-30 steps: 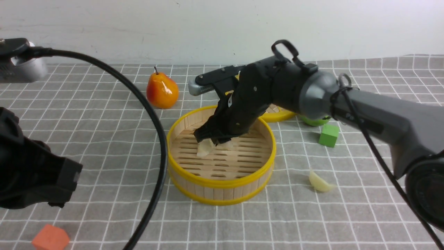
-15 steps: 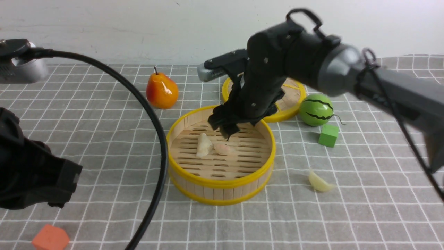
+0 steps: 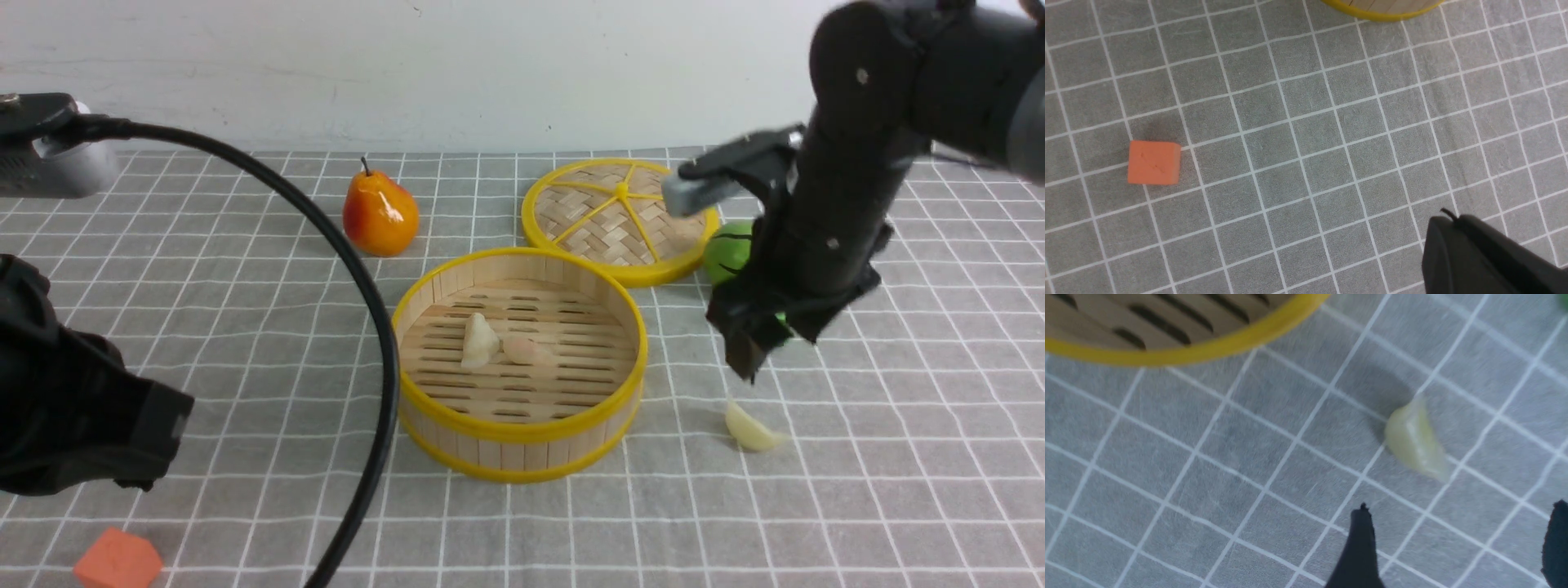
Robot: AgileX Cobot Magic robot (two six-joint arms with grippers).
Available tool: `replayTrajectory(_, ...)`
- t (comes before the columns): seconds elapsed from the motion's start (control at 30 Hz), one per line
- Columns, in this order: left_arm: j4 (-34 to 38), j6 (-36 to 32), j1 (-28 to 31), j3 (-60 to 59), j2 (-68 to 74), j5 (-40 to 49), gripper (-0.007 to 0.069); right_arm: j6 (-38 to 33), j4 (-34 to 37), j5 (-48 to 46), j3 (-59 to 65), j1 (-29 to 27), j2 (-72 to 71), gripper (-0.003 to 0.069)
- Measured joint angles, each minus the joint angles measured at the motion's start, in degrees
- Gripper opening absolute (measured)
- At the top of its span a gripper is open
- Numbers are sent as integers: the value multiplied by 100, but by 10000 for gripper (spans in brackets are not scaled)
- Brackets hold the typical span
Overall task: Put the dumplings into the steamer on the table with the grey tablecloth.
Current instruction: 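Reach for and grasp a dumpling lying on the table beside the steamer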
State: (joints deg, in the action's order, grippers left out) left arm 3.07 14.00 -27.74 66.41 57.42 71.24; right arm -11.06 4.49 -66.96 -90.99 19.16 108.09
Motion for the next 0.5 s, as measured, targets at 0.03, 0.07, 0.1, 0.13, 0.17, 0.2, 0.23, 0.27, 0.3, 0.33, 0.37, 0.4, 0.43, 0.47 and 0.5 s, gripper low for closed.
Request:
replayTrajectory(0.03, 15, -6, 0, 0, 0, 0, -11, -80, 72, 206, 203, -36, 22, 547)
replayTrajectory(0.07, 22, -18, 0, 0, 0, 0, -11, -194, 163, 428, 385, -69, 47, 546)
replayTrajectory(0.1, 28, -24, 0, 0, 0, 0, -9, -282, 218, 736, 594, -93, 77, 546)
replayTrajectory(0.13, 34, -25, 0, 0, 0, 0, -7, -351, 245, 1083, 800, -105, 134, 546)
replayTrajectory(0.17, 34, -25, 0, 0, 0, 0, -6, -376, 254, 1249, 883, -105, 165, 546)
replayTrajectory(0.2, 34, -29, 0, 0, 0, 0, -6, -394, 259, 1496, 993, -105, 229, 546)
replayTrajectory(0.23, 34, -42, 0, 0, 0, 0, -5, -418, 260, 1714, 1069, -105, 310, 546)
replayTrajectory(0.27, 34, -42, 0, 0, 0, 0, -3, -432, 260, 1864, 1090, -105, 403, 544)
replayTrajectory(0.3, 34, -42, 0, 0, 0, 0, -3, -432, 260, 1943, 1095, -105, 464, 542)
replayTrajectory(0.33, 34, -42, 0, 0, 0, 0, -3, -433, 255, 2015, 1102, -105, 519, 538)
replayTrajectory(0.37, 34, -42, 0, 0, 0, 0, -3, -437, 241, 2043, 1102, -105, 567, 529)
replayTrajectory(0.4, 34, -42, 0, 0, 0, 0, -1, -437, 199, 2069, 1102, -105, 626, 509)
replayTrajectory(0.43, 34, -42, 0, 0, 0, 0, 0, -437, 139, 2081, 1102, -105, 656, 483)
replayTrajectory(0.47, 34, -42, 0, 0, 0, 0, 0, -437, 104, 2087, 1102, -105, 672, 470)
replayTrajectory(0.5, 34, -42, 0, 0, 0, 0, 1, -437, 64, 2089, 1102, -105, 681, 434)
